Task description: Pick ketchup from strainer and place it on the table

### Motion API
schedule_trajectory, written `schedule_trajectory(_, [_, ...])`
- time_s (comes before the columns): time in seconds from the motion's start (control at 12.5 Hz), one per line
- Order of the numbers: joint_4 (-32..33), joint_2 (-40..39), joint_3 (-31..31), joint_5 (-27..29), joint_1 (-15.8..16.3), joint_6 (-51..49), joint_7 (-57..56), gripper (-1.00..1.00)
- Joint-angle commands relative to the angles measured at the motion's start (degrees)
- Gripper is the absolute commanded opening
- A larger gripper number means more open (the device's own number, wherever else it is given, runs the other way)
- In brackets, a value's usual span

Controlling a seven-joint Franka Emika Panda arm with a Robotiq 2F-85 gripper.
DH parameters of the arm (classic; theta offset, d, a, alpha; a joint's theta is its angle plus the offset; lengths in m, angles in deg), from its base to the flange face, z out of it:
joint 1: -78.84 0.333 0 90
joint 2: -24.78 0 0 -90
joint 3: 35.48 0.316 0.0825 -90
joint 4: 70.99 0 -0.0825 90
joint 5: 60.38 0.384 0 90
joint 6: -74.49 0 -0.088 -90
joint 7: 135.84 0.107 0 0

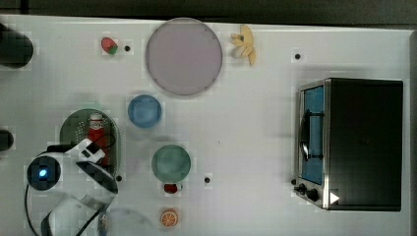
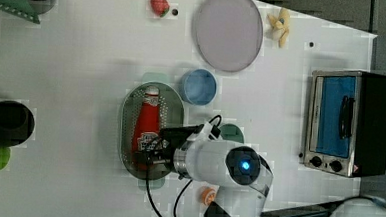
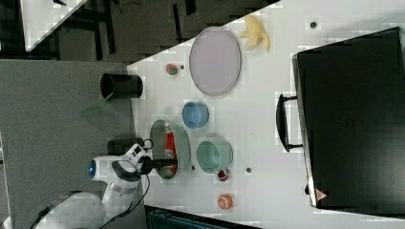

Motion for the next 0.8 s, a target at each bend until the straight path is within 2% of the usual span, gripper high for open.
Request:
schedule_trajectory(0.08, [-3.57, -2.46, -1.96, -1.57, 2.43, 1.48, 7.48, 1.0])
schedule_trajectory(0.24, [-4.77, -4.23, -3.25, -2.53, 3.43, 1.43, 8.28, 1.0])
schedule_trajectory(0.32, [-4.83, -4.35, -3.55, -2.78, 3.74, 1.3, 8.37, 0.91])
schedule_trajectory(0.56, [-4.9, -3.83, -3.17, -2.88, 3.73, 1.45, 8.57, 0.21])
schedule_trajectory(0.8, [-5.06, -0.75, -2.31, -2.87, 3.34, 0.27, 8.58, 0.19])
